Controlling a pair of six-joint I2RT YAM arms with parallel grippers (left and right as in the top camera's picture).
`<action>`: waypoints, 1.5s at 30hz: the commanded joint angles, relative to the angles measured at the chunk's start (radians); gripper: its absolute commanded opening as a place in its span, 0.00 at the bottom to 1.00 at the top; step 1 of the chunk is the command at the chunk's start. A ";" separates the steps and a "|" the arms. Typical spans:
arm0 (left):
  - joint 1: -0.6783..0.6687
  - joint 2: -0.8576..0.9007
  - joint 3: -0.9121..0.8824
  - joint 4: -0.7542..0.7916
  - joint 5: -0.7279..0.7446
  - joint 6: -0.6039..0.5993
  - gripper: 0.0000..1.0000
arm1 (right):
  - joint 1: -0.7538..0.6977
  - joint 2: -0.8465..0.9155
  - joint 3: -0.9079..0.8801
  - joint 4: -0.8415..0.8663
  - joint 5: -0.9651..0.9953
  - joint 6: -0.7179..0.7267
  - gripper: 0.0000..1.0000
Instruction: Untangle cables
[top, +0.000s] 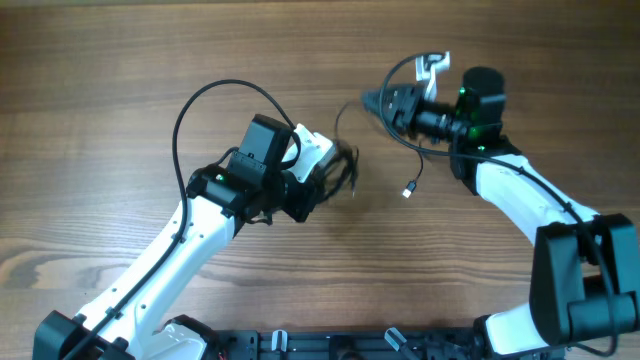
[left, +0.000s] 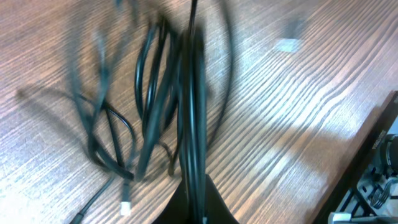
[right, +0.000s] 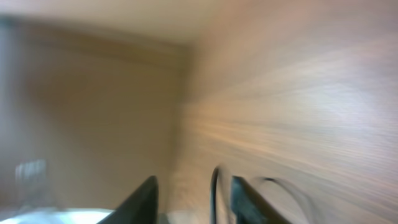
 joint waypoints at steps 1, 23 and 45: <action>0.016 -0.008 0.001 -0.003 -0.053 0.011 0.04 | -0.005 -0.001 -0.001 -0.159 0.111 -0.361 1.00; 0.243 -0.129 0.001 0.023 0.220 -0.042 0.04 | 0.095 -0.001 -0.005 -0.483 -0.243 -0.887 0.83; 0.277 -0.129 0.001 -0.008 0.315 -0.068 0.04 | 0.283 -0.001 -0.005 -0.286 -0.005 -0.898 0.52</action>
